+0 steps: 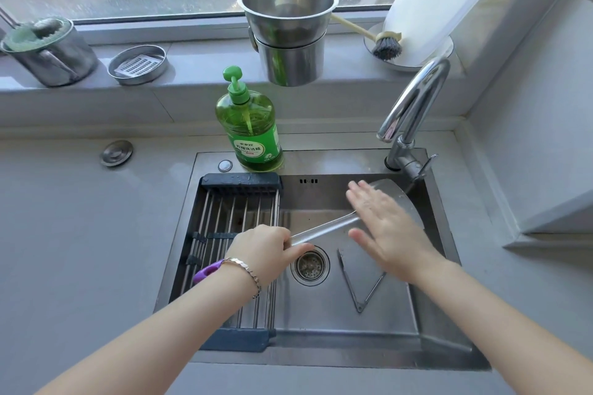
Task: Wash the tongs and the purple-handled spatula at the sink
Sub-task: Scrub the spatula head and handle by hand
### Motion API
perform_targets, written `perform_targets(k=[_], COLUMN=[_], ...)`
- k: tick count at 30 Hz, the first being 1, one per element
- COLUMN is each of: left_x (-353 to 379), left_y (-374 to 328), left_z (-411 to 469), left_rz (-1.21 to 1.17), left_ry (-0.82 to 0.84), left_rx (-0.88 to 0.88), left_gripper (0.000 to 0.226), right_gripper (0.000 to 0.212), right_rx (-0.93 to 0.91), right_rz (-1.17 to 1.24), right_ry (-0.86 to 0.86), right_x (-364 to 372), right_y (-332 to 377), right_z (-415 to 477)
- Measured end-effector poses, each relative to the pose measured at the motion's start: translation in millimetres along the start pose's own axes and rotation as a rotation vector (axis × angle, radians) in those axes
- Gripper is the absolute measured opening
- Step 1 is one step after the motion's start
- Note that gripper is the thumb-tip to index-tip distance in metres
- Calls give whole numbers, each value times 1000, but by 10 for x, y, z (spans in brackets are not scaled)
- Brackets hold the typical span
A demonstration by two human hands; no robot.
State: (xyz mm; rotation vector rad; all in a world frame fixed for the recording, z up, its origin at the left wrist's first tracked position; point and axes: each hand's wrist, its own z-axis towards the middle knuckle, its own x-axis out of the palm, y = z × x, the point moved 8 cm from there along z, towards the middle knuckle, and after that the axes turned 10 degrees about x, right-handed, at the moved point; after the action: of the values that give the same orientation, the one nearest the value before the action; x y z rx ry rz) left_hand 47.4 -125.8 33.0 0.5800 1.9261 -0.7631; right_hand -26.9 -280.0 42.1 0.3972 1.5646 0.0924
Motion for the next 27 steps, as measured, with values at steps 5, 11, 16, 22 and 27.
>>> perform_targets(k=[5,11,16,22,27], left_x=[-14,-58,-77,-55,-15], left_y=[-28,121,31,23,89], left_z=[-30,-90,-77,-79,-90], left_rz=[9,77,119,135,80], left_ry=[-37,-48,-69,-64,-80], left_rx=[23,24,60,75,23], left_gripper=[47,43,43,46,47], right_gripper=[81,85,100,91,94], right_rx=[254,-28,89,101,-68], right_rz=[146,100,111,83,-8], right_ry=[42,62,29,-40,-1], right_x=[-61,46,-37,-74,42], right_y=[-293,-155,-62,-223,196], right_z=[143,-62,72,119,-8])
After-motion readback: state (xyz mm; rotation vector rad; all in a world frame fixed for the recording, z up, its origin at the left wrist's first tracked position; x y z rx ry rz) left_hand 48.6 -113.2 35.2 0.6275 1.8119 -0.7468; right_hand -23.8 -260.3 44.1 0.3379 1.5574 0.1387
